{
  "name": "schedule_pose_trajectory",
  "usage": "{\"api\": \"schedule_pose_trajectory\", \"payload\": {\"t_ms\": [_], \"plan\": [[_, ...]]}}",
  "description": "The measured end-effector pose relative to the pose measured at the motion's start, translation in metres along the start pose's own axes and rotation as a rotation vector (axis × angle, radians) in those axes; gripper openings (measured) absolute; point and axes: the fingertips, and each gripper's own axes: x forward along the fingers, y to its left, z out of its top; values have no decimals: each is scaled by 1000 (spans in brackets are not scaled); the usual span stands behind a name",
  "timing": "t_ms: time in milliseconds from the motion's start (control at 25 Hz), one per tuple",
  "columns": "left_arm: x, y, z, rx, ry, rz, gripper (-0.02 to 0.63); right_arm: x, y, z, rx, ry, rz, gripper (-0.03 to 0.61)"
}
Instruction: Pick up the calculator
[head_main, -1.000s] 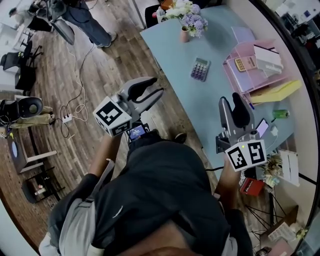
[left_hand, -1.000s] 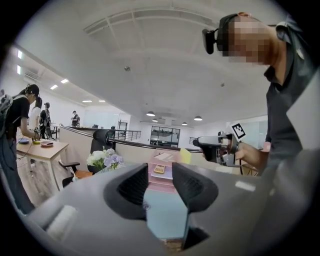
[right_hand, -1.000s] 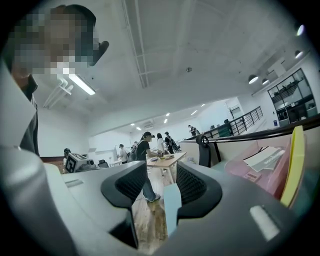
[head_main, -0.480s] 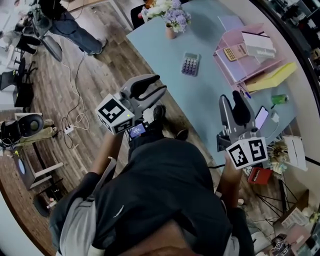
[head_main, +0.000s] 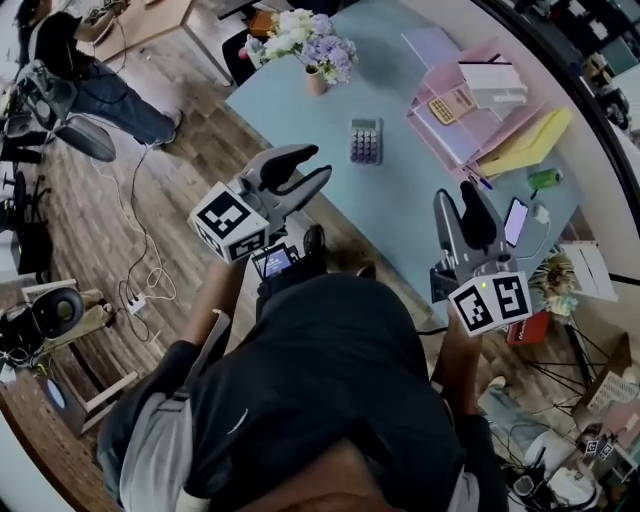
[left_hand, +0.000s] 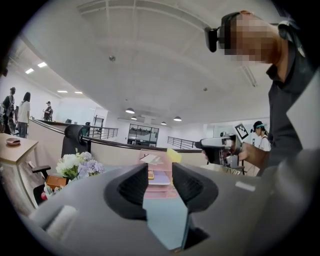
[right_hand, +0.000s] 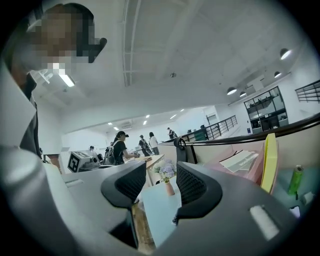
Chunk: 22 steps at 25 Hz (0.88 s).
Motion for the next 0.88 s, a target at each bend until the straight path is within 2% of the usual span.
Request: {"api": "schedule_pose_trajectory", "payload": {"t_ms": [640,880], "plan": [[-18,85,-4,-17,-33,-156,158,61,48,2,-54,-1,-152,170],[-13,110,-3,-19,-44,-206,158,82,55,1,-29,4,-181,170]]}}
